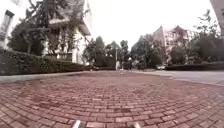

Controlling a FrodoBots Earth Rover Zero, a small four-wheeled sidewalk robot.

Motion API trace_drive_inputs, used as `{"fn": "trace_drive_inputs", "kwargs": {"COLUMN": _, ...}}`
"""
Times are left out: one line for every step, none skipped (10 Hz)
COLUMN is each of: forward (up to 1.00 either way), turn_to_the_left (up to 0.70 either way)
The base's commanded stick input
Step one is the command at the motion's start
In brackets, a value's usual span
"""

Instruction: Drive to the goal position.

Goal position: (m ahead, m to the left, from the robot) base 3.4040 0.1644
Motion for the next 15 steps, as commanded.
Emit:
{"fn": "trace_drive_inputs", "kwargs": {"forward": 0.7, "turn_to_the_left": -0.05}}
{"fn": "trace_drive_inputs", "kwargs": {"forward": 0.7, "turn_to_the_left": 0.0}}
{"fn": "trace_drive_inputs", "kwargs": {"forward": 0.7, "turn_to_the_left": 0.0}}
{"fn": "trace_drive_inputs", "kwargs": {"forward": 0.7, "turn_to_the_left": 0.0}}
{"fn": "trace_drive_inputs", "kwargs": {"forward": 0.7, "turn_to_the_left": 0.0}}
{"fn": "trace_drive_inputs", "kwargs": {"forward": 0.7, "turn_to_the_left": 0.0}}
{"fn": "trace_drive_inputs", "kwargs": {"forward": 0.7, "turn_to_the_left": 0.0}}
{"fn": "trace_drive_inputs", "kwargs": {"forward": 0.7, "turn_to_the_left": 0.0}}
{"fn": "trace_drive_inputs", "kwargs": {"forward": 0.7, "turn_to_the_left": 0.0}}
{"fn": "trace_drive_inputs", "kwargs": {"forward": 0.7, "turn_to_the_left": 0.0}}
{"fn": "trace_drive_inputs", "kwargs": {"forward": 0.7, "turn_to_the_left": 0.0}}
{"fn": "trace_drive_inputs", "kwargs": {"forward": 0.7, "turn_to_the_left": 0.0}}
{"fn": "trace_drive_inputs", "kwargs": {"forward": 0.7, "turn_to_the_left": 0.0}}
{"fn": "trace_drive_inputs", "kwargs": {"forward": 0.7, "turn_to_the_left": 0.0}}
{"fn": "trace_drive_inputs", "kwargs": {"forward": 0.7, "turn_to_the_left": 0.0}}
